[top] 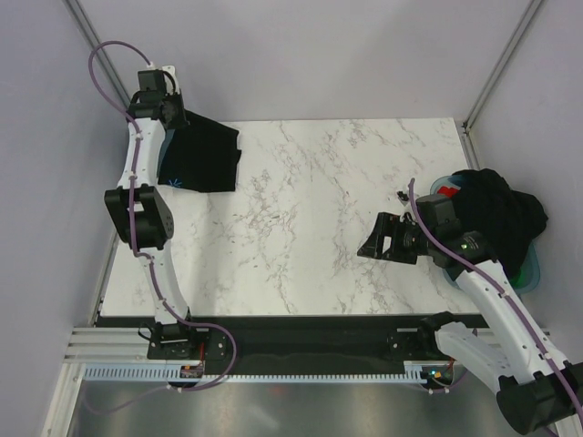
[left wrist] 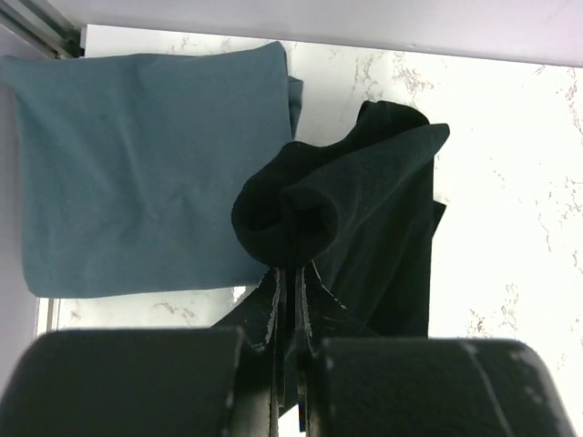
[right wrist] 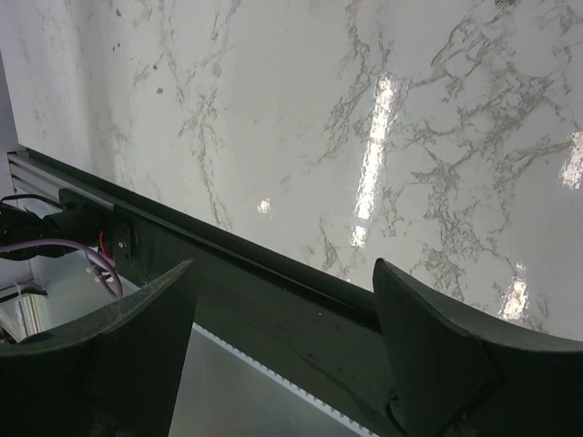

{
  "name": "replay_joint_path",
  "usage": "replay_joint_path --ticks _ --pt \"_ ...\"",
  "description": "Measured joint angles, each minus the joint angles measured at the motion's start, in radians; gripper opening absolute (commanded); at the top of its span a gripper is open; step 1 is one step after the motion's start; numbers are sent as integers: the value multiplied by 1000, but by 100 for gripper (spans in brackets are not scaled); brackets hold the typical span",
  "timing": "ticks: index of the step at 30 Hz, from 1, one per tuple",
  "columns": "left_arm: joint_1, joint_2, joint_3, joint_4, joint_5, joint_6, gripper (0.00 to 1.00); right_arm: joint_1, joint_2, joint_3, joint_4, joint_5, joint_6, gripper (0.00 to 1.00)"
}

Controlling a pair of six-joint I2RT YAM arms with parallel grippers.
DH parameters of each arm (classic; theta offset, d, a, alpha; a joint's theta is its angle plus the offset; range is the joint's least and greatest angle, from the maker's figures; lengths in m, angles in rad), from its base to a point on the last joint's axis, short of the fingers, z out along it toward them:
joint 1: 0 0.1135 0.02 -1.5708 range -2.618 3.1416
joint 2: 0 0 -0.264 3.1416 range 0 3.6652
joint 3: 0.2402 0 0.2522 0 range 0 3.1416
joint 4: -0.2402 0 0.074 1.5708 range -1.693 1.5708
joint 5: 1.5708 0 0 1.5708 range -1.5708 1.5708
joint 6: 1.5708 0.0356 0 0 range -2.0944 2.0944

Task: Fold and stack the t-shirts
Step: Neatly place the folded tshirt to the corner

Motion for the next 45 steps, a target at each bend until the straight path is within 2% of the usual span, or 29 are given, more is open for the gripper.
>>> replay_joint_path --ticks 12,22,29,36,37,39,40,41,45 --pt "41 -64 83 1 52 3 4 0 14 -12 -18 -3 -23 85" --pt "87 -59 143 9 110 19 4 0 49 -12 -88 16 -60 84" --pt "110 11 190 13 153 20 5 0 73 -12 -88 28 -60 84" --pt "158 139 274 64 222 20 7 0 166 -12 -75 40 -64 84" --pt "167 165 288 76 218 20 16 0 180 -12 -69 45 -64 84" --pt "180 208 298 107 201 23 47 0 222 -13 -54 50 -64 84" --pt "189 232 298 129 181 21 80 0 244 -14 -42 51 -64 84" --pt "195 250 298 148 164 24 99 0 264 -17 -31 51 -63 85" --pt "212 316 292 227 73 6 100 0 334 -39 26 48 -55 84"
